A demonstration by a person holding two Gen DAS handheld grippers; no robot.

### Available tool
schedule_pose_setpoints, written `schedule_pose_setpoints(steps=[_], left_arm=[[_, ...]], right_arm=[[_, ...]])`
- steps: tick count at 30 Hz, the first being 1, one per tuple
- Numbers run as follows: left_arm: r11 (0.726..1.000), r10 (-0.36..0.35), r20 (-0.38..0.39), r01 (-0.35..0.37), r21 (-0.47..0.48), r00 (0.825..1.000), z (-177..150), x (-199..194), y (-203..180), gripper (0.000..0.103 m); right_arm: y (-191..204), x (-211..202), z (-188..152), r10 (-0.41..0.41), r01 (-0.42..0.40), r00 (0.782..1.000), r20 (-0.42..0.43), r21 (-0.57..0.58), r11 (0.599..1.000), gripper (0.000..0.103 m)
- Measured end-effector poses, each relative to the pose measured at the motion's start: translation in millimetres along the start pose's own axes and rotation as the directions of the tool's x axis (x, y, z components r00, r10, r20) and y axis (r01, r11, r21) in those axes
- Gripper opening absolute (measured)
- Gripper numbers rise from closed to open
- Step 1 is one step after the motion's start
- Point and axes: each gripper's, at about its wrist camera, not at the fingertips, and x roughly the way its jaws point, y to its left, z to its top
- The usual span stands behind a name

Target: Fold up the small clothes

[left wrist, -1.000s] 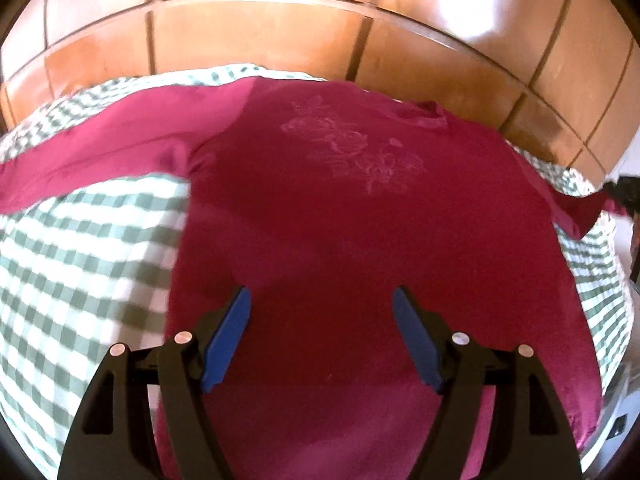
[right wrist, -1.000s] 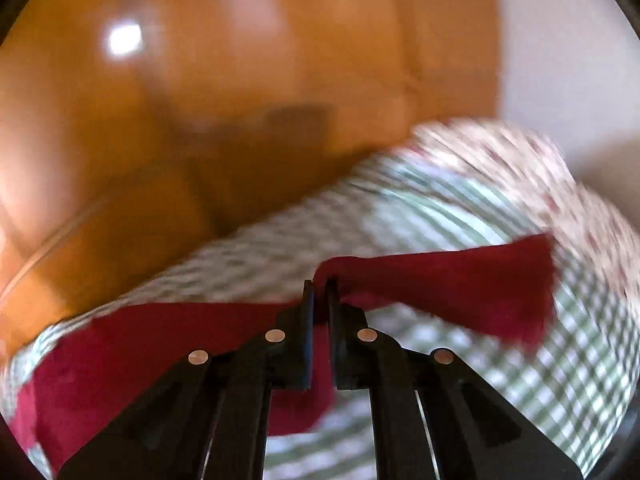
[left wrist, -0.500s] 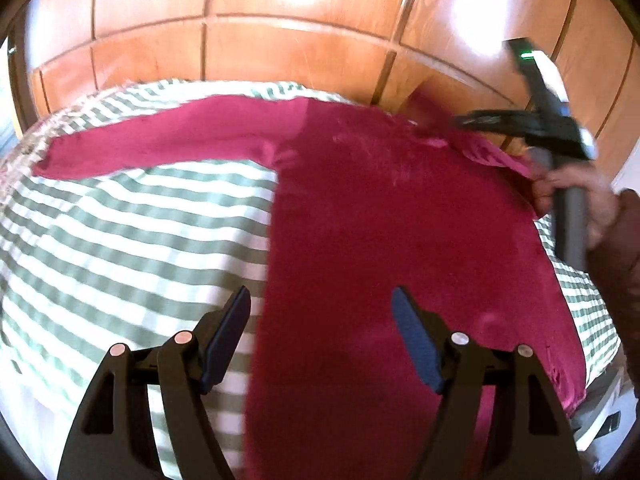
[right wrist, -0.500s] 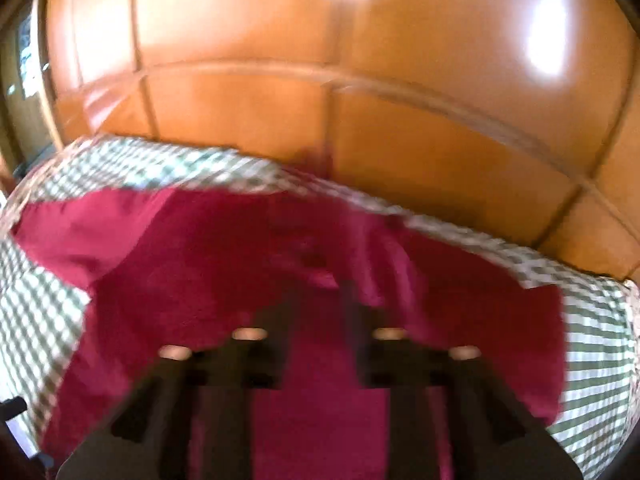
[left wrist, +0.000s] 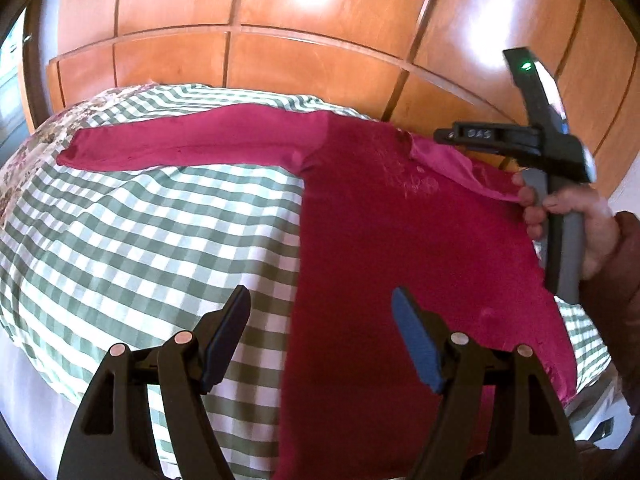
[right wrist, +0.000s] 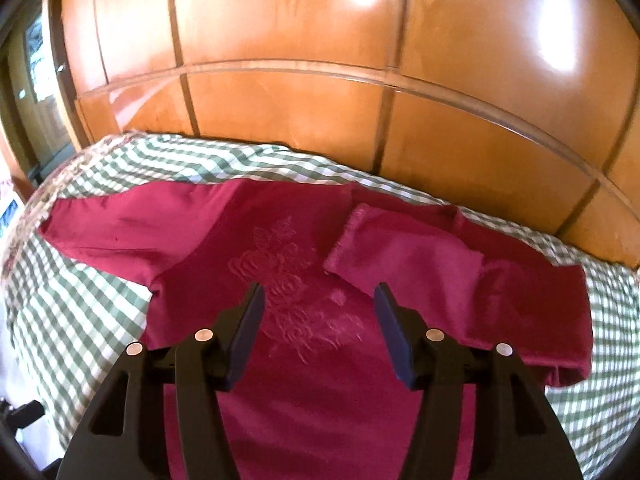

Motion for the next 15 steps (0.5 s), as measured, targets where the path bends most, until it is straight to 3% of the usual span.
schedule_pose_setpoints(steps=[10, 15], left_arm=[[1.000, -0.011, -0.011, 0.011, 0.024, 1.000, -5, 10, -19, 0.073], [0.999, -0.053, -0.030, 0.053, 0.005, 0.998, 14, 28, -14, 0.072]], right_arm=[[-60, -49, -58, -0.008, 0.002, 0.999, 0.039, 0.149, 0.989, 0.056], [-94, -79, -106, -0.026, 0.017, 0.999, 0.039, 0.226, 0.974, 0.056]])
